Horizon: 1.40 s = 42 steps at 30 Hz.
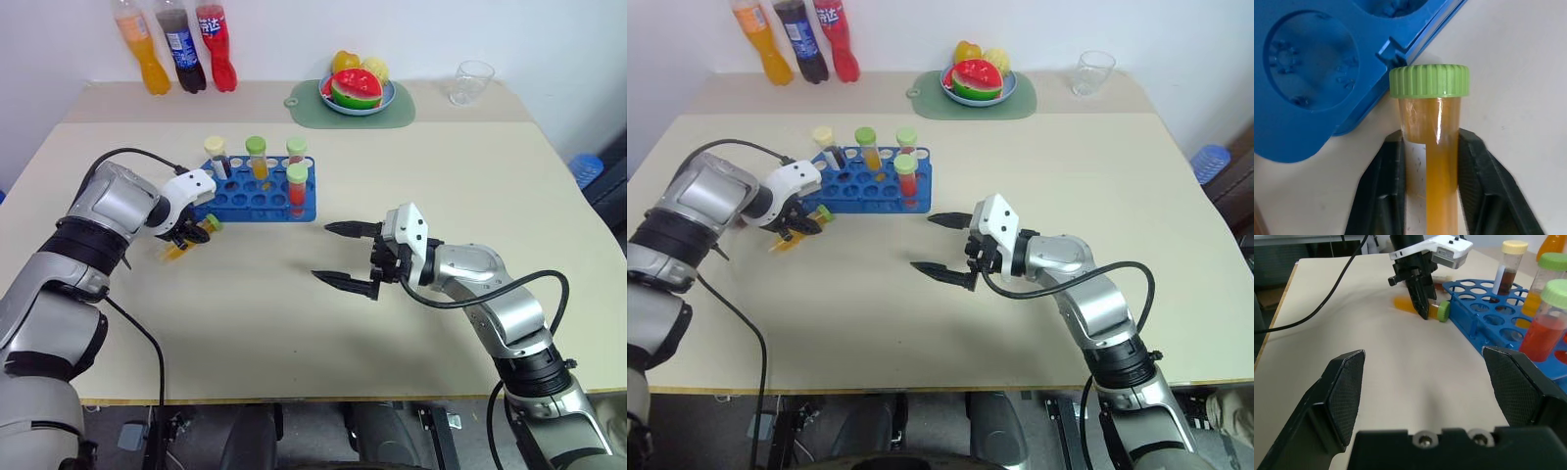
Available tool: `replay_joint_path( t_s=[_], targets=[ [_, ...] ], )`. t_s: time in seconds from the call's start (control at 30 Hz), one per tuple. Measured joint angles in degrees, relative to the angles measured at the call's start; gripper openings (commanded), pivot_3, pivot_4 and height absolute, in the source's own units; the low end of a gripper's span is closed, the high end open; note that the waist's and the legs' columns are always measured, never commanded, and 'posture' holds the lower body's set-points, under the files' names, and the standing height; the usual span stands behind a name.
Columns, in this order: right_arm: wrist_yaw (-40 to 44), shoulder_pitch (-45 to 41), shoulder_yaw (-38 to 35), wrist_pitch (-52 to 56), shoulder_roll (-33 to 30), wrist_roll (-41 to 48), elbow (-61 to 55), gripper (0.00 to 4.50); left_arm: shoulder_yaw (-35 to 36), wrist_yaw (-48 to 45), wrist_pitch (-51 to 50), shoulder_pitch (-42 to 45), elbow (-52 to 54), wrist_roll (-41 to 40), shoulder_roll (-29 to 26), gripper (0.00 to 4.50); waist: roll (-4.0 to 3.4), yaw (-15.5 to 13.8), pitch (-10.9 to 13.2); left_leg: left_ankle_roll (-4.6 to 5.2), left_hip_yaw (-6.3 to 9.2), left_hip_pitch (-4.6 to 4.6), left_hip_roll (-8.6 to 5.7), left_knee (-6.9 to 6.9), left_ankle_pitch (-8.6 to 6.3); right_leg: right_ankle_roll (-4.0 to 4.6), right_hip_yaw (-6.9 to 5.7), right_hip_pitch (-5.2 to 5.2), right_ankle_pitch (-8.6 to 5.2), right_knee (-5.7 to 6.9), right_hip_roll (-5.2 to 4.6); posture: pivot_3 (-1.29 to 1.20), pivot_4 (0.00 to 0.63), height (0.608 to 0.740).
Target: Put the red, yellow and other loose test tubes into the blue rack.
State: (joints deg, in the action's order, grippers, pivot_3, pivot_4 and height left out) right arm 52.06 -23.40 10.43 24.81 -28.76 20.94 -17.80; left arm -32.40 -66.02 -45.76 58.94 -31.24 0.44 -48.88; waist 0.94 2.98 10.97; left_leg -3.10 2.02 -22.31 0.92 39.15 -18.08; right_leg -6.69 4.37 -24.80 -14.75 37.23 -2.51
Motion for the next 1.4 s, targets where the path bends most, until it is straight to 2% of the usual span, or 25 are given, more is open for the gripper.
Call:
replay_joint_path(
  t_s=[0.07,0.17,0.2,0.27,0.3,0.37,0.4,0.43,0.5,0.57,0.63,0.7,0.77,0.97,1.4],
  targets=[
    [-0.1,0.3,0.1,0.0,-0.6,-0.1,-0.2,4.25,0.4,-2.4,0.8,-2.0,2.7,0.2,-2.5,0.75,0.00,0.3,0.0,0.01,0.00,0.00,0.00,-0.02,-0.01,0.00,0.01,-0.02,0.00,-0.01,0.00,0.00,0.150,0.734],
    [-0.1,0.7,0.3,0.1,-1.3,-0.4,-0.5,4.25,7.9,-6.7,4.4,-12.8,13.1,-4.0,-9.6,0.75,0.00,1.1,0.0,0.05,-0.07,-0.05,0.05,-0.07,-0.03,0.00,0.04,-0.12,0.00,-0.01,-0.04,0.00,0.150,0.734],
    [0.0,1.0,0.1,0.0,-1.7,-0.5,-0.4,4.25,15.3,-7.6,6.6,-19.2,18.1,-8.3,-10.8,0.75,-0.01,1.1,0.0,0.05,-0.12,-0.11,0.07,-0.08,-0.03,0.00,0.05,-0.22,0.00,-0.01,-0.08,0.00,0.150,0.734],
    [0.0,1.0,0.1,0.0,-1.7,-0.6,-0.1,4.25,25.0,-8.3,9.0,-26.5,25.4,-15.0,-10.4,0.75,0.07,0.3,0.0,0.03,-0.05,-0.18,0.07,0.02,-0.02,0.01,-0.03,-0.22,0.00,0.03,-0.13,0.00,0.150,0.734],
    [0.0,0.9,0.1,-0.1,-1.6,-0.6,-0.1,4.25,29.7,-7.1,9.7,-29.3,28.7,-17.2,-9.3,0.75,0.07,-0.2,0.0,0.03,-0.05,-0.17,0.07,0.06,-0.02,0.00,-0.04,-0.17,0.01,-0.01,-0.14,0.00,0.150,0.734],
    [0.0,0.6,0.5,-0.6,-1.3,-1.0,0.9,4.25,41.1,0.9,10.2,-32.9,36.4,-21.9,-1.0,0.75,0.07,-1.4,0.0,0.05,0.02,-0.07,0.01,0.15,-0.03,-0.01,-0.11,0.06,0.01,-0.02,-0.25,0.00,0.150,0.734],
    [0.0,0.4,0.7,-1.1,-1.0,-1.3,1.5,4.25,45.2,7.0,9.7,-33.9,40.5,-23.7,4.4,0.75,0.11,-2.1,0.0,0.07,0.02,-0.03,-0.01,0.19,-0.04,-0.03,-0.11,0.16,0.03,-0.07,-0.24,0.00,0.150,0.734],
    [-0.1,0.3,0.8,-1.4,-0.7,-1.6,2.0,4.25,46.5,10.8,9.1,-34.0,42.5,-24.2,7.0,0.75,0.14,-2.4,0.0,0.07,0.04,-0.01,-0.05,0.23,-0.04,-0.03,-0.12,0.20,0.03,-0.05,-0.23,0.00,0.150,0.734],
    [-0.1,0.1,1.0,-1.9,-0.2,-1.8,3.0,4.25,47.3,21.7,9.3,-33.8,46.7,-22.2,14.5,0.75,0.16,-2.6,0.0,0.08,0.06,0.01,-0.09,0.24,-0.05,-0.07,-0.11,0.25,0.05,-0.06,-0.25,0.00,0.150,0.734],
    [-0.3,-0.1,1.2,-2.3,0.7,-2.2,4.4,4.25,44.8,33.3,13.7,-33.4,49.9,-16.9,23.2,0.75,0.23,-2.5,-0.1,0.08,0.06,-0.01,-0.10,0.25,-0.05,-0.09,-0.11,0.24,0.07,-0.10,-0.24,0.00,0.150,0.734],
    [-0.5,-0.4,1.5,-2.8,1.1,-2.5,5.0,4.25,41.4,40.4,17.9,-33.4,50.9,-12.5,27.6,0.75,0.23,-2.2,-0.1,0.08,0.02,-0.01,-0.08,0.23,-0.05,-0.09,-0.10,0.15,0.07,-0.07,-0.23,0.00,0.150,0.734],
    [-1.1,-0.6,1.4,-3.6,1.5,-3.0,6.8,4.25,39.7,51.4,25.3,-31.4,48.2,-6.2,36.4,0.75,0.22,-2.2,-0.1,0.05,-0.03,0.05,-0.08,0.17,-0.03,-0.08,-0.07,0.14,0.08,-0.06,-0.22,0.00,0.150,0.734],
    [-1.5,-1.3,1.6,-4.1,2.7,-3.5,7.5,4.25,37.0,58.8,31.5,-31.0,43.9,-1.9,41.5,0.75,0.23,-2.1,-0.1,0.03,-0.06,0.08,-0.07,0.17,-0.02,-0.08,-0.04,0.14,0.08,-0.02,-0.20,0.00,0.150,0.734],
    [-2.5,-1.8,1.6,-5.5,3.1,-4.6,8.7,4.25,34.8,67.6,43.5,-30.8,29.5,3.2,45.8,0.75,0.23,-2.2,-0.1,0.03,-0.06,0.08,-0.07,0.15,-0.02,-0.08,-0.04,0.14,0.08,-0.04,-0.18,0.00,0.150,0.734],
    [-4.7,-0.4,1.2,-6.1,3.4,-5.0,8.8,4.25,33.6,65.1,53.5,-24.1,13.0,1.3,47.9,0.75,0.23,-2.2,-0.1,0.03,-0.05,0.06,-0.08,0.15,-0.02,-0.08,-0.06,0.15,0.08,-0.08,-0.17,0.00,0.150,0.734]
  ],
)
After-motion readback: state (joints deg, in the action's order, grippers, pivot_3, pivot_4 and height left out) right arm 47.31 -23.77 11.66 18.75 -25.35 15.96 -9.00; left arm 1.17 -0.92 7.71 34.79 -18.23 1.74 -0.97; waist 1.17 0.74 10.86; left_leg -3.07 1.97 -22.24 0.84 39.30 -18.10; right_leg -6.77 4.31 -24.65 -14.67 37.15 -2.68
